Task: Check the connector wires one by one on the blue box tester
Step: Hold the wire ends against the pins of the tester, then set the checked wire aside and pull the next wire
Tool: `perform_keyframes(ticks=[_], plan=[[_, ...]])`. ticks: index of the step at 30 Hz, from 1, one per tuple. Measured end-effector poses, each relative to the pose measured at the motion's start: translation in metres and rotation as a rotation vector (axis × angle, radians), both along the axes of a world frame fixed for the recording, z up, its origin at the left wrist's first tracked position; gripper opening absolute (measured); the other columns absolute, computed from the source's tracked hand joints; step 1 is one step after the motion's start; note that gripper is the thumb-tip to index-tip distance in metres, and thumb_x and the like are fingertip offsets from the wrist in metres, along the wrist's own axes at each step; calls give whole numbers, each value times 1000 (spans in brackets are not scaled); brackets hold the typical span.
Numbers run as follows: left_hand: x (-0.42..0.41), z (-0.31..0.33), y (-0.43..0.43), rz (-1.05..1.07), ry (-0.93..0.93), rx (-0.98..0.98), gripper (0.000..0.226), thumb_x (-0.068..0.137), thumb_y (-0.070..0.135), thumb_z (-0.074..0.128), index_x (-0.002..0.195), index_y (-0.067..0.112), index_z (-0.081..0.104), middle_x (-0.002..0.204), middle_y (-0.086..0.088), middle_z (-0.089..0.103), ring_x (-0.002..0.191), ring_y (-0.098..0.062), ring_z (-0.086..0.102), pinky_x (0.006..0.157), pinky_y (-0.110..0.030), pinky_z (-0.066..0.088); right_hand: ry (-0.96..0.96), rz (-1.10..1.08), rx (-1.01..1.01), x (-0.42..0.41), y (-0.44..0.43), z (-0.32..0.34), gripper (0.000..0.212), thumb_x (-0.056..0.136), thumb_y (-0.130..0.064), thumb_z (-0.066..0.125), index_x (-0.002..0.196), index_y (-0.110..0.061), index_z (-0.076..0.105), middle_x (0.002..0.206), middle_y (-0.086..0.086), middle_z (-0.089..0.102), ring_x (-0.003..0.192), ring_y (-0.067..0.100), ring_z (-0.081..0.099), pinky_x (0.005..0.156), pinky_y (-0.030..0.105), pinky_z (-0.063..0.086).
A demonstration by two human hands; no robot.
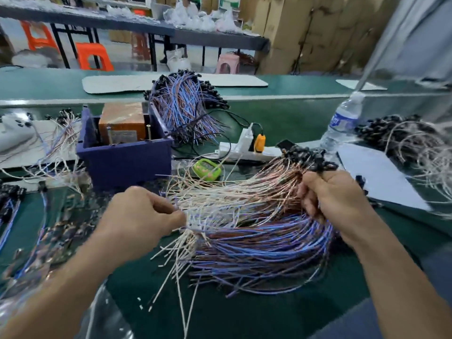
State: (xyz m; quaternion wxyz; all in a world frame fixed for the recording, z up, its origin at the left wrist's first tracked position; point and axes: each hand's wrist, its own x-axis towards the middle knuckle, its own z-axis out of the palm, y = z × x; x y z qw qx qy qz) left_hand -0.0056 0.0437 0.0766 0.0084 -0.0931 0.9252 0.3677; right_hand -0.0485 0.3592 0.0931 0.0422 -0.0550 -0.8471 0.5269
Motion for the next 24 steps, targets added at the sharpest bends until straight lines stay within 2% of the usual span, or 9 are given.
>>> perform_keyframes(ticks=[2, 5, 7, 9, 11, 13, 16, 20, 24], plan=[[2, -4, 27, -99, -53, -92, 21, 80, 50, 80, 60, 46, 75, 48, 11, 65, 35, -4, 49, 38, -23, 38, -19, -44, 189, 2, 17, -4, 49, 103, -21, 50, 58, -8, 64, 40, 4, 52, 32, 13, 44, 43, 24, 35], [3, -11, 63, -204, -73, -194, 22, 82, 53, 76, 64, 39, 78, 46, 12, 63, 38, -3, 51, 43, -20, 35, -38, -119, 497, 2, 32, -9, 39, 94, -29, 55, 59, -21, 69, 43, -1, 59, 42, 10, 54, 50, 27, 36], [4, -16, 80, -256, -74, -245, 21, 81, 55, 76, 68, 40, 79, 49, 13, 65, 46, -5, 58, 45, -20, 39, -71, -141, 638, 2, 39, -14, 44, 93, -34, 57, 56, -10, 60, 46, 1, 56, 48, 15, 55, 48, 26, 35], [3, -20, 92, -284, -70, -292, 20, 80, 58, 75, 70, 42, 79, 48, 16, 63, 46, -5, 58, 45, -20, 39, -83, -157, 739, 2, 44, -20, 45, 91, -38, 59, 57, -8, 54, 50, 2, 55, 50, 20, 54, 46, 27, 34], [0, -26, 100, -278, -36, -327, 21, 79, 60, 75, 69, 43, 78, 46, 21, 61, 47, -2, 58, 47, -20, 39, -77, -193, 783, 1, 47, -24, 39, 90, -39, 61, 63, -11, 62, 55, 2, 61, 55, 21, 59, 51, 30, 45], [-3, -32, 107, -259, 9, -359, 24, 80, 62, 73, 68, 41, 77, 46, 21, 61, 47, 1, 57, 47, -18, 40, -52, -233, 791, 1, 49, -28, 31, 90, -36, 62, 68, -15, 66, 61, 2, 65, 61, 22, 62, 63, 37, 56], [-5, -40, 112, -222, 54, -400, 31, 82, 65, 69, 68, 39, 77, 46, 17, 62, 45, 0, 56, 44, -19, 36, 40, -286, 785, 0, 49, -36, 25, 90, -31, 64, 69, -18, 62, 61, 0, 63, 60, 22, 60, 61, 34, 51], [-4, -45, 108, -177, 109, -449, 49, 82, 74, 65, 61, 30, 72, 42, 11, 58, 43, -3, 53, 42, -20, 33, 164, -377, 744, 3, 48, -44, 14, 89, -29, 72, 82, -21, 64, 69, -1, 66, 65, 25, 58, 63, 29, 41], [-3, -40, 94, -126, 82, -357, 55, 81, 75, 64, 54, 28, 68, 42, 22, 56, 39, -4, 54, 43, -21, 39, 301, -421, 711, 12, 36, -47, 20, 89, -23, 76, 78, -25, 59, 59, -13, 58, 54, 17, 55, 58, 26, 41]])
